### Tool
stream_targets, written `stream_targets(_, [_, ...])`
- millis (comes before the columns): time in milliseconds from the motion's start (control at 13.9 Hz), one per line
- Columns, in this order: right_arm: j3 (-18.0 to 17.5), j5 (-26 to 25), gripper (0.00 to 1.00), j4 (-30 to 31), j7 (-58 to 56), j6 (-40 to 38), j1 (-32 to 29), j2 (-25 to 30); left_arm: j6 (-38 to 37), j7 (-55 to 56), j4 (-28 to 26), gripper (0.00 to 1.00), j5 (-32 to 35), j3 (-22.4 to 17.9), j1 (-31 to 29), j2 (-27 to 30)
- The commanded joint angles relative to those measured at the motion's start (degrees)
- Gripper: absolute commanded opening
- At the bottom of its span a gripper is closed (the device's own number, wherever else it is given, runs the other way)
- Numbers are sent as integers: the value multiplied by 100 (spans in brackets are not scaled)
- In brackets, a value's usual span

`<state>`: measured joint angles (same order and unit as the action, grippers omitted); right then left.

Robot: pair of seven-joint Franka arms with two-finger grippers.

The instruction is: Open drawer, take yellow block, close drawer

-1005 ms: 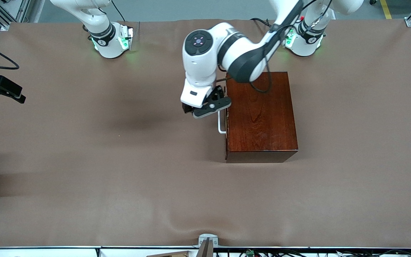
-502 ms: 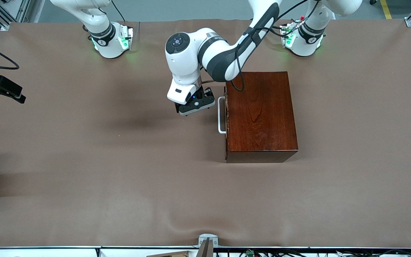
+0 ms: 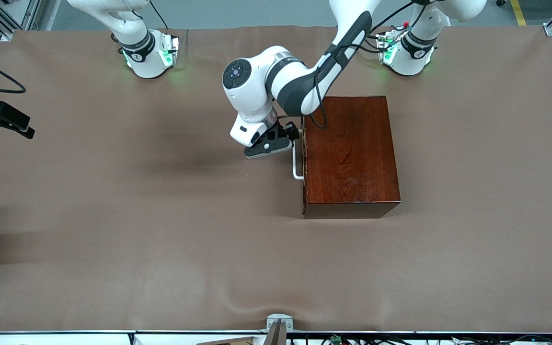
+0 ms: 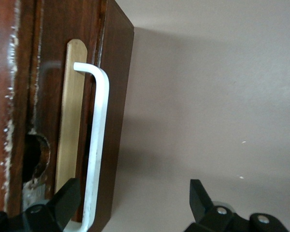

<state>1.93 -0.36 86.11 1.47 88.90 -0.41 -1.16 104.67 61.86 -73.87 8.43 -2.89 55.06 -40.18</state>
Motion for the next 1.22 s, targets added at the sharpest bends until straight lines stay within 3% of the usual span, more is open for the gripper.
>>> stream_targets(0, [-26, -34, 100, 20, -51, -48, -20, 72, -78, -236, 136, 100, 168, -27, 5, -227])
stream_targets(502, [-35, -34, 100, 20, -51, -48, -20, 72, -281, -632, 127, 100, 142, -45, -83, -358])
stream_targets(1148, [-35, -34, 100, 20, -51, -48, -20, 80, 492, -413, 188, 100, 124, -45, -136, -499])
